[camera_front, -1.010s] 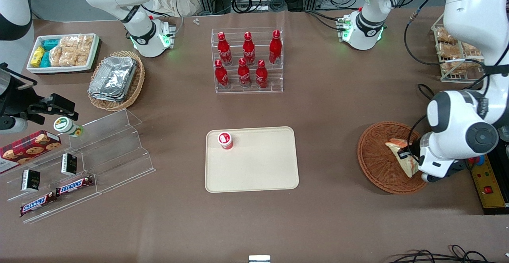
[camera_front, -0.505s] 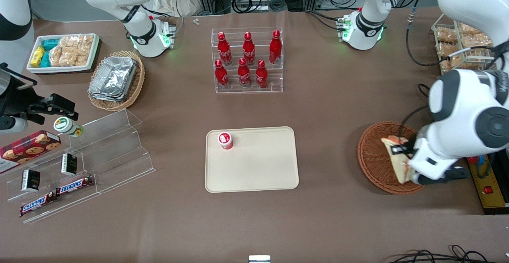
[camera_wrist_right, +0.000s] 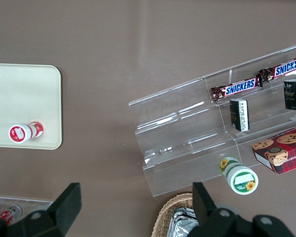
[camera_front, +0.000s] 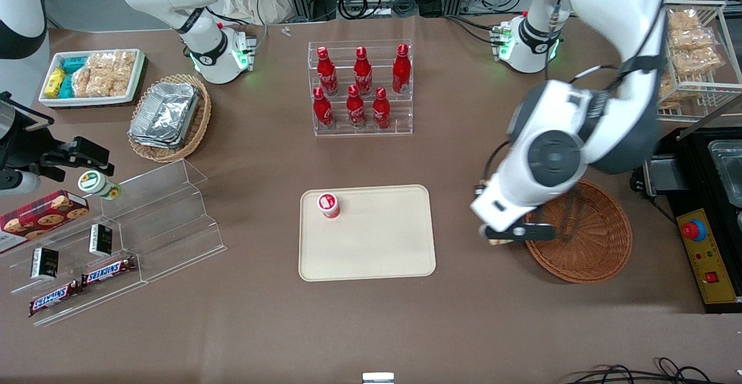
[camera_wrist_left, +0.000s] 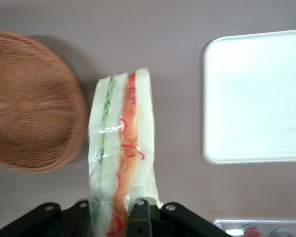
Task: Place sandwich from basket to tray
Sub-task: 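Lift the sandwich and carry it with the left gripper toward the white tray, then lower the sandwich onto the white tray and open the left gripper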
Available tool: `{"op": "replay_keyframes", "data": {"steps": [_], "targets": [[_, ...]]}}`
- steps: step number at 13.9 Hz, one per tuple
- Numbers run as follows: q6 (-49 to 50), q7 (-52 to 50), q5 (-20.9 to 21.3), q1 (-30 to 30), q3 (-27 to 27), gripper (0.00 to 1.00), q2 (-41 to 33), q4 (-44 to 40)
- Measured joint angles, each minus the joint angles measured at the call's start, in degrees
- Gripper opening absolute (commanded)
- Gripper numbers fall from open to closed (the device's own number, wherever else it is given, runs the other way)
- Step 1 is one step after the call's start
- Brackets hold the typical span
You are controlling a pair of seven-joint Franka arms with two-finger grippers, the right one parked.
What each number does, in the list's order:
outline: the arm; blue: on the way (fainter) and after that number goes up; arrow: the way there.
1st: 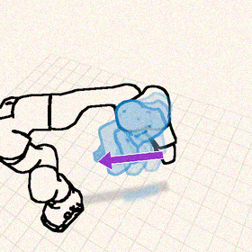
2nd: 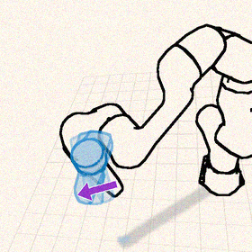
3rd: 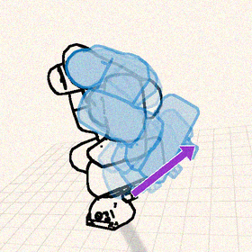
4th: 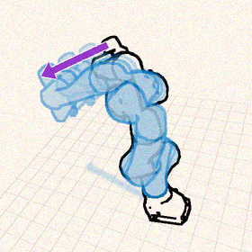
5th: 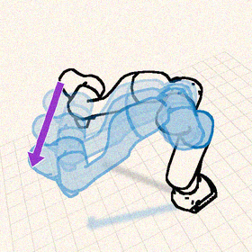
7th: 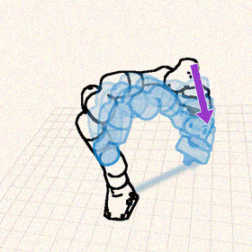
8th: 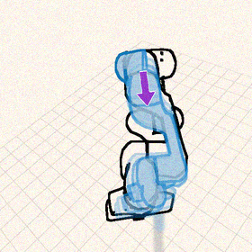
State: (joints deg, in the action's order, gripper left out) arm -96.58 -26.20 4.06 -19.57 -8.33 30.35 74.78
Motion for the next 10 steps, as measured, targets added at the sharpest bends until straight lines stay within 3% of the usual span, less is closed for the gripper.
{"op": "replay_keyframes", "data": {"steps": [3, 10], "targets": [[-10.8, -4.1, -4.1, -4.1, 0.0, 0.00, 6.5, 0.1], [-22.0, -4.3, -4.7, -9.4, -0.1, 0.00, 14.2, 0.0]]}}
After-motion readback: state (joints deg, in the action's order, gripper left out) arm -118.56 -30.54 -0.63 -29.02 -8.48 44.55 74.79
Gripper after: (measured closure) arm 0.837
